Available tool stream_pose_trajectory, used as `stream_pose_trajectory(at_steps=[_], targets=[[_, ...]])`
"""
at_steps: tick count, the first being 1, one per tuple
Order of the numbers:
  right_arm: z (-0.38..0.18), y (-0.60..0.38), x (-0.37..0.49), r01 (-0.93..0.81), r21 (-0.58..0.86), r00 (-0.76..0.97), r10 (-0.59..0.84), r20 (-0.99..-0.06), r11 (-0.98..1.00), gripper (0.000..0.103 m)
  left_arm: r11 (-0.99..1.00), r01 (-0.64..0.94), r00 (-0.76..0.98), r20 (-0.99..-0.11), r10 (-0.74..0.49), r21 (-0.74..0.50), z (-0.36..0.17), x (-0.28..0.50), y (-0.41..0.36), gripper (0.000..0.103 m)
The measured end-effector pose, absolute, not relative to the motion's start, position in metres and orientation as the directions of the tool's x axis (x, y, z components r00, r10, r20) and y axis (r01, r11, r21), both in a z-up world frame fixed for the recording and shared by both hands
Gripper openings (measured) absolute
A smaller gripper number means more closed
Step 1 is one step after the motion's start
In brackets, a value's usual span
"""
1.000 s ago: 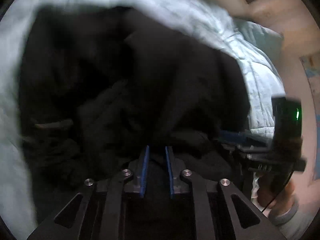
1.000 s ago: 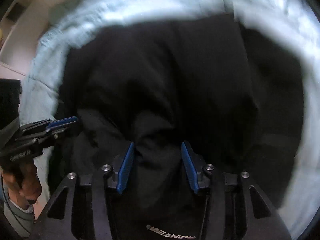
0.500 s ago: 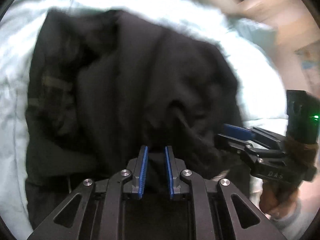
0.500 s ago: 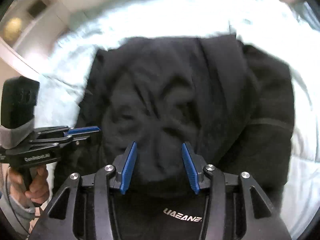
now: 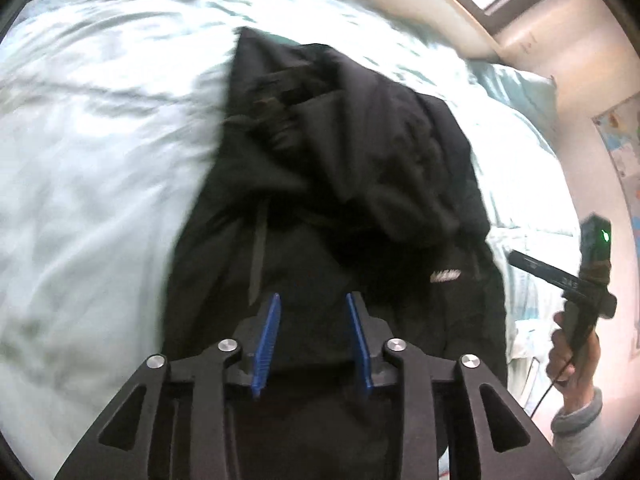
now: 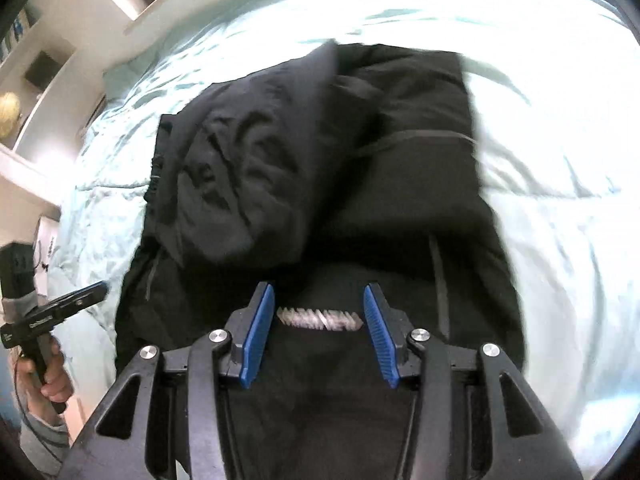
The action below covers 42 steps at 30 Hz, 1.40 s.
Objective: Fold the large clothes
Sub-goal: 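Lay the hood down on the jacket body and open both grippers, then grasp the jacket hem edge with both grippers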
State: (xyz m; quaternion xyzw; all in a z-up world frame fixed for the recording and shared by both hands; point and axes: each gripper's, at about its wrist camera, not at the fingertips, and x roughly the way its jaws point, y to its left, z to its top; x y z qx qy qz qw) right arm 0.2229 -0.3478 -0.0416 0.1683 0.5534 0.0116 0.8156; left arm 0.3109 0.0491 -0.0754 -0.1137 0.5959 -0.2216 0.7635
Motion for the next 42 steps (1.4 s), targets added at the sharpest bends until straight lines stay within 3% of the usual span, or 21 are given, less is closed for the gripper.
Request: stream_pose_trajectory(at_steps=[7, 16, 27, 31, 33, 34, 35, 40, 41, 42], targets=[[-0.054, -0.379, 0.149, 0.294, 0.285, 0.34, 0.179, -0.923, 0.912, 0.051, 0.88, 0.026, 0.197, -0.861, -0.47, -0.474, -0.088, 0.268, 0.13, 0.042], [-0.076, -0.403, 0.091, 0.374, 0.224, 0.247, 0.136, -0.959, 0.9, 0.051, 0.876, -0.099, 0.095, -0.881, -0.464, -0.472, -0.139, 0.214, 0.16, 0.042], [-0.1, -0.418, 0.031, 0.446, 0.151, 0.145, 0.095, -0.985, 0.882, 0.051, 0.863, -0.096, 0.028, -0.868, -0.496, -0.497, -0.164, 0.189, 0.159, 0.042], [-0.106, -0.43, 0.011, 0.477, 0.137, 0.123, 0.088, -0.989, 0.868, 0.056, 0.869, -0.083, 0.017, -0.873, -0.488, -0.487, -0.16, 0.189, 0.16, 0.042], [-0.111, -0.433, 0.005, 0.488, 0.158, 0.12, 0.114, -0.986, 0.859, 0.056, 0.858, -0.12, -0.02, -0.863, -0.504, -0.499, -0.164, 0.189, 0.167, 0.052], [-0.115, -0.434, 0.003, 0.493, 0.17, 0.116, 0.128, -0.985, 0.853, 0.056, 0.856, -0.145, -0.045, -0.861, -0.507, -0.496, -0.168, 0.189, 0.168, 0.064], [-0.118, -0.433, 0.002, 0.495, 0.177, 0.112, 0.139, -0.984, 0.851, 0.056, 0.855, -0.154, -0.06, -0.859, -0.508, -0.494, -0.171, 0.188, 0.169, 0.066], [-0.129, -0.423, 0.007, 0.474, 0.199, 0.101, 0.172, -0.98, 0.858, 0.055, 0.872, -0.131, -0.054, -0.875, -0.482, -0.472, -0.18, 0.183, 0.157, 0.065], [-0.127, -0.42, 0.008, 0.465, 0.199, 0.106, 0.169, -0.98, 0.863, 0.051, 0.872, -0.122, -0.041, -0.875, -0.482, -0.474, -0.178, 0.182, 0.156, 0.057], [-0.123, -0.416, 0.009, 0.448, 0.199, 0.118, 0.163, -0.98, 0.871, 0.036, 0.871, -0.094, -0.019, -0.873, -0.487, -0.483, -0.171, 0.18, 0.153, 0.047]])
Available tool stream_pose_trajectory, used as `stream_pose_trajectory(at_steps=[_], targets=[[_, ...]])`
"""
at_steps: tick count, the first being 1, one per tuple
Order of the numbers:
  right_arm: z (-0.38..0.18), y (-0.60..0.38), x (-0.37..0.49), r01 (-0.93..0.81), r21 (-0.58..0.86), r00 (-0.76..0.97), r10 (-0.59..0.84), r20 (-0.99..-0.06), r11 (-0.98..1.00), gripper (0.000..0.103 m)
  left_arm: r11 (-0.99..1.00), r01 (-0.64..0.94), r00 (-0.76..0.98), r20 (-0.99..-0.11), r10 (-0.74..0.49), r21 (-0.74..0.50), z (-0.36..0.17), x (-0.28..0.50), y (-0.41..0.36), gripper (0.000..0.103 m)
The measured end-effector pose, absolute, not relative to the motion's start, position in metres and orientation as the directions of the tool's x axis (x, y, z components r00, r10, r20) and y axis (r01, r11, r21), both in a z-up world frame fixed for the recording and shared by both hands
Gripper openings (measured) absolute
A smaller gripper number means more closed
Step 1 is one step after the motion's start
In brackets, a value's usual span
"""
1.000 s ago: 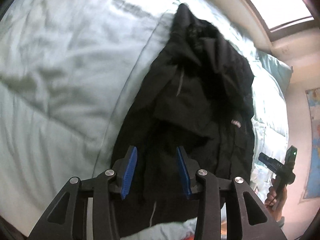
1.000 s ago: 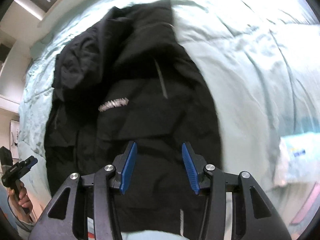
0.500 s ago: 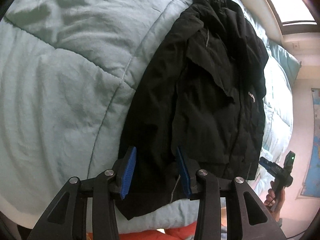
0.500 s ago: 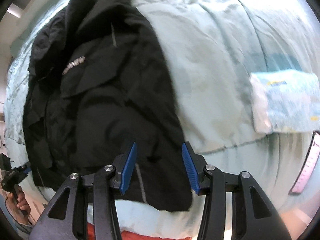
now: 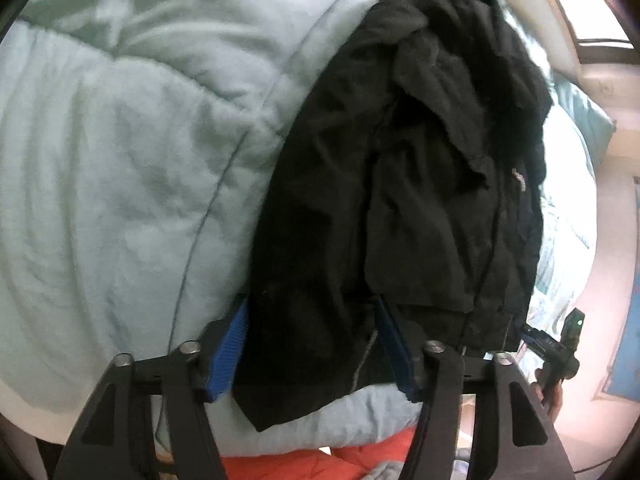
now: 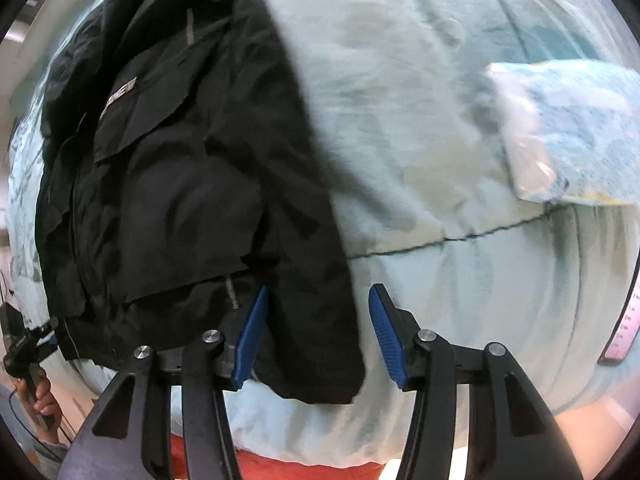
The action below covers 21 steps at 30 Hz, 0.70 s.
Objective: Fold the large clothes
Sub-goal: 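Grasp the jacket hem edge with both grippers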
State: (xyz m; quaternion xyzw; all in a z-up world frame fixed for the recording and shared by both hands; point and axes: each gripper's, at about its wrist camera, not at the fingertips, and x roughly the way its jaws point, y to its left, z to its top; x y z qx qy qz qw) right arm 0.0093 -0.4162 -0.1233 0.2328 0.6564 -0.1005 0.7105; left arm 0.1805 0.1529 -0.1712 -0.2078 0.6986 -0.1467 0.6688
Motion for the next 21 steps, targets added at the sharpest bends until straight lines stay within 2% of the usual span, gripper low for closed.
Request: stream_pose_trajectory(at_steps=[1, 2, 7, 9, 10, 11, 13, 16, 17, 18, 19, 21], targets=[[-0.118, -0.412, 0.011, 0.426, 0.194, 0.125, 0.155, -0.98, 0.884, 0.031, 0.87, -0.062, -0.008, -0.872, -0.49, -0.488, -0.165, 0.179, 0.15, 0.027], [-0.115, -0.408, 0.012, 0.411, 0.188, 0.13, 0.146, -0.981, 0.892, 0.03, 0.872, -0.028, 0.006, -0.872, -0.489, -0.489, -0.156, 0.178, 0.147, 0.021], [-0.116, -0.405, 0.012, 0.394, 0.26, 0.132, 0.225, -0.965, 0.882, 0.029, 0.812, 0.011, -0.006, -0.813, -0.583, -0.583, -0.148, 0.182, 0.14, 0.021], [-0.124, -0.408, 0.012, 0.407, 0.276, 0.115, 0.251, -0.961, 0.871, 0.032, 0.791, 0.001, -0.021, -0.791, -0.611, -0.611, -0.153, 0.183, 0.136, 0.024], [-0.128, -0.41, 0.012, 0.414, 0.29, 0.106, 0.271, -0.957, 0.863, 0.039, 0.786, -0.008, -0.029, -0.786, -0.618, -0.618, -0.157, 0.183, 0.134, 0.032], [-0.132, -0.411, 0.012, 0.418, 0.294, 0.098, 0.279, -0.955, 0.859, 0.043, 0.788, -0.015, -0.032, -0.787, -0.616, -0.616, -0.16, 0.182, 0.132, 0.045], [-0.138, -0.41, 0.014, 0.413, 0.288, 0.079, 0.281, -0.957, 0.864, 0.051, 0.799, -0.034, -0.04, -0.798, -0.601, -0.6, -0.17, 0.182, 0.132, 0.057], [-0.144, -0.403, 0.02, 0.408, 0.284, 0.065, 0.283, -0.957, 0.867, 0.054, 0.812, -0.055, -0.047, -0.811, -0.584, -0.581, -0.18, 0.184, 0.13, 0.056], [-0.143, -0.401, 0.021, 0.405, 0.281, 0.071, 0.277, -0.958, 0.87, 0.053, 0.815, -0.048, -0.038, -0.815, -0.579, -0.577, -0.178, 0.185, 0.128, 0.044], [-0.137, -0.399, 0.022, 0.392, 0.274, 0.082, 0.264, -0.961, 0.878, 0.043, 0.819, -0.033, -0.031, -0.819, -0.573, -0.572, -0.174, 0.186, 0.126, 0.031], [-0.136, -0.401, 0.027, 0.383, 0.268, 0.089, 0.254, -0.963, 0.884, 0.026, 0.82, -0.015, -0.022, -0.82, -0.572, -0.572, -0.169, 0.188, 0.124, 0.016], [-0.124, -0.4, 0.029, 0.373, 0.275, 0.12, 0.247, -0.961, 0.886, 0.02, 0.814, 0.014, 0.009, -0.814, -0.581, -0.581, -0.156, 0.192, 0.124, 0.015]])
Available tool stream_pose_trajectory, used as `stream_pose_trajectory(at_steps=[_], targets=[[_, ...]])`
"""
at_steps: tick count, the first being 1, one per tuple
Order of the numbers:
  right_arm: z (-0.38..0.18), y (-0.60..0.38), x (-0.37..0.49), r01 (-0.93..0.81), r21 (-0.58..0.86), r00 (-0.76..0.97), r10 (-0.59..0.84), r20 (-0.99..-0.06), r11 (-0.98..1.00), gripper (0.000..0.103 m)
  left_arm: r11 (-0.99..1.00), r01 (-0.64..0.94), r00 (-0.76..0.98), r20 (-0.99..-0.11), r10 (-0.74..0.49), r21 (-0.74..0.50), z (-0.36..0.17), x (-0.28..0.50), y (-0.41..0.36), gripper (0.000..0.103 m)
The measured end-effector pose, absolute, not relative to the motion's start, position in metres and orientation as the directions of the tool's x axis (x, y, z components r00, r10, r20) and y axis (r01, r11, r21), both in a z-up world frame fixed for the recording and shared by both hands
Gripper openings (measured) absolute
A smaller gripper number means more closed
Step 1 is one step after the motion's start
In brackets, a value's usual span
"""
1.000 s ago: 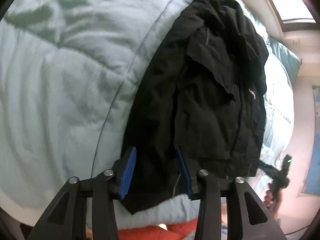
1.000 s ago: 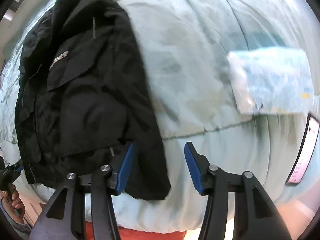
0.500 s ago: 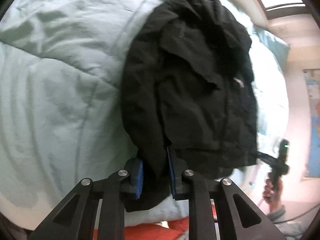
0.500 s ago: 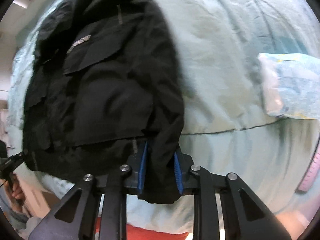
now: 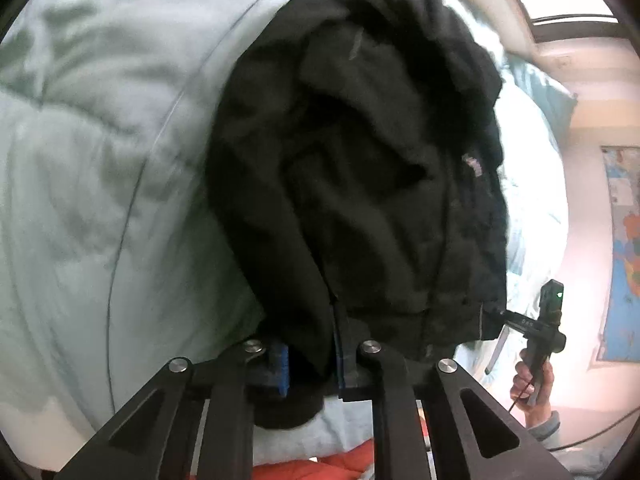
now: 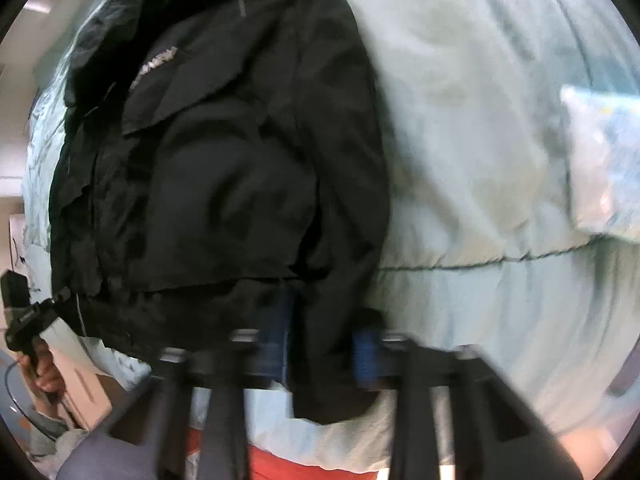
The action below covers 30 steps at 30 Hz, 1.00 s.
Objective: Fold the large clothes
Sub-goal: 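Grasp the jacket hem edge with both grippers, then lift the hem and fold it toward the collar with both grippers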
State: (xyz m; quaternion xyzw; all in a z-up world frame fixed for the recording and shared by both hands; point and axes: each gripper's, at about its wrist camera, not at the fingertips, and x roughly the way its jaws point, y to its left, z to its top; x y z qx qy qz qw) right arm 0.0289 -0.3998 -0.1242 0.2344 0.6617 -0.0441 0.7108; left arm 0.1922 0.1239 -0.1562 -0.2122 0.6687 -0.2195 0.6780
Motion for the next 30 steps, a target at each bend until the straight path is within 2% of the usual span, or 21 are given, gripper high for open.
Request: stream_pose_trajectory(at_steps=[8, 13, 16, 20, 25, 30], targets=[[-0.085, -0.4, 0.042, 0.36, 0.353, 0.256, 0.272, -0.928, 0.864, 0.016, 0.744, 0.084, 0.146, -0.73, -0.667, -0.663, -0.093, 0.228, 0.107, 0.014], [-0.056, -0.407, 0.065, 0.28, 0.456, 0.354, 0.351, -0.867, 0.845, 0.015, 0.726, 0.202, 0.194, -0.699, -0.688, -0.658, -0.061, 0.251, 0.085, 0.014], [-0.045, -0.42, 0.083, 0.329, 0.58, 0.408, 0.441, -0.799, 0.745, 0.015, 0.724, 0.22, 0.221, -0.689, -0.69, -0.654, -0.039, 0.272, 0.072, 0.014], [0.001, -0.424, 0.119, 0.277, 0.568, 0.458, 0.413, -0.787, 0.775, 0.015, 0.738, 0.313, 0.277, -0.686, -0.673, -0.598, 0.011, 0.293, 0.069, 0.014], [0.052, -0.443, 0.165, 0.222, 0.592, 0.578, 0.384, -0.72, 0.775, 0.015, 0.683, 0.234, 0.399, -0.573, -0.716, -0.692, 0.038, 0.345, 0.097, 0.014], [0.064, -0.463, 0.243, 0.22, 0.573, 0.617, 0.342, -0.708, 0.79, 0.015, 0.706, 0.19, 0.454, -0.577, -0.679, -0.682, 0.03, 0.41, 0.092, 0.015]])
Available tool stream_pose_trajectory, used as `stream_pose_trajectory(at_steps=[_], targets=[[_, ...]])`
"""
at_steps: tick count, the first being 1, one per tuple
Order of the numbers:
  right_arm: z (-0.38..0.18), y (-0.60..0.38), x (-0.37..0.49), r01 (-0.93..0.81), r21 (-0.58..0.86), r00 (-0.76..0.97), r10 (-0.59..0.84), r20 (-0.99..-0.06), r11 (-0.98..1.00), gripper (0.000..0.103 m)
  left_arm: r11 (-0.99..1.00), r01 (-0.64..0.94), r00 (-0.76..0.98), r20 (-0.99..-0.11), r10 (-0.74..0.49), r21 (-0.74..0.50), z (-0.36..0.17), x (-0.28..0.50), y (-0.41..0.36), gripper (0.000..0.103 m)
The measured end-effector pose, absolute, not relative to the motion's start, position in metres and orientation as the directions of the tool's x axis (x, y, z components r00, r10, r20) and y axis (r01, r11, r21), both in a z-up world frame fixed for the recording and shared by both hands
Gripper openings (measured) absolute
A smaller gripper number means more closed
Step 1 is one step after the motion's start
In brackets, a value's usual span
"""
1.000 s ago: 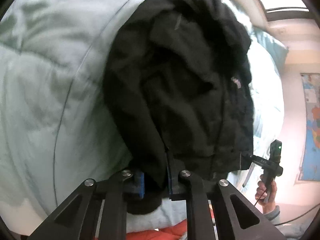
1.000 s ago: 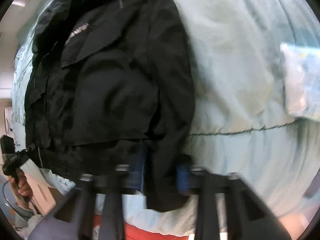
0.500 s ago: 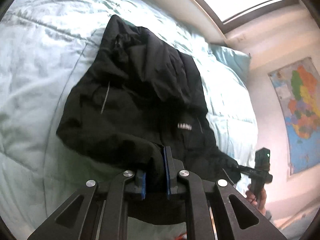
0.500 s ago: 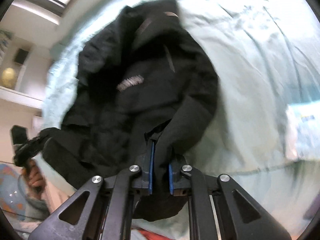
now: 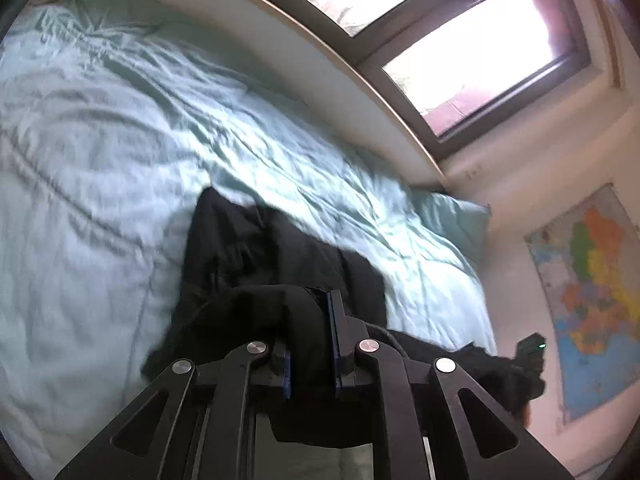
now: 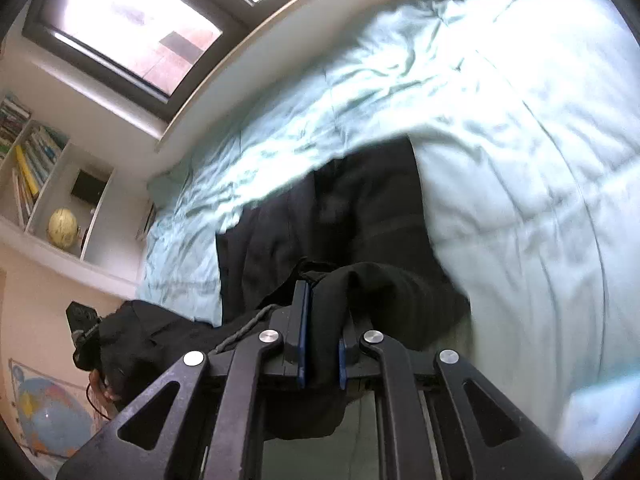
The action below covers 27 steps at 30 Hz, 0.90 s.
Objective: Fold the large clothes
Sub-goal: 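Lift the hem and fold it toward the collar with both grippers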
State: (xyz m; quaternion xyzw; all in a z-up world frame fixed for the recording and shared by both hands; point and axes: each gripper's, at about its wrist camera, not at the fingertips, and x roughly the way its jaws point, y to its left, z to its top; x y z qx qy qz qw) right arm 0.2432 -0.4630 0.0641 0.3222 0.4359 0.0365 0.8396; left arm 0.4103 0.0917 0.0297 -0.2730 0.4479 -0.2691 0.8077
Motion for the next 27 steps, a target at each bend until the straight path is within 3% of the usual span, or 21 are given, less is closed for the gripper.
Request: stream_pose_trajectory(at_steps=[5, 11, 16, 22, 26, 27], targets=[[0.053, -0.481, 0.33, 0.25, 0.512, 0.61, 0.277, -0.743, 0.822, 0.015, 0.733, 0.097, 0.494, -0.607, -0.623, -0.674, 0.001, 0.483, 0.086, 0.015], [-0.041, -0.489, 0.443, 0.352, 0.419, 0.462, 0.234, -0.855, 0.837, 0.015, 0.8, -0.095, 0.404, -0.757, -0.514, -0.593, -0.096, 0.562, 0.065, 0.015], [-0.115, -0.492, 0.476, 0.411, 0.396, 0.331, 0.27, -0.904, 0.821, 0.015, 0.765, -0.201, 0.329, -0.778, -0.535, -0.611, -0.159, 0.586, 0.059, 0.018], [-0.115, -0.495, 0.478, 0.401, 0.416, 0.313, 0.304, -0.9, 0.816, 0.018, 0.727, -0.144, 0.269, -0.733, -0.624, -0.672, -0.149, 0.589, 0.07, 0.023], [-0.074, -0.508, 0.455, 0.378, 0.486, 0.37, 0.352, -0.86, 0.788, 0.028, 0.652, -0.052, 0.251, -0.642, -0.724, -0.756, -0.108, 0.571, 0.091, 0.044], [-0.064, -0.511, 0.449, 0.372, 0.507, 0.392, 0.364, -0.845, 0.778, 0.038, 0.648, -0.031, 0.254, -0.634, -0.731, -0.761, -0.099, 0.567, 0.096, 0.049]])
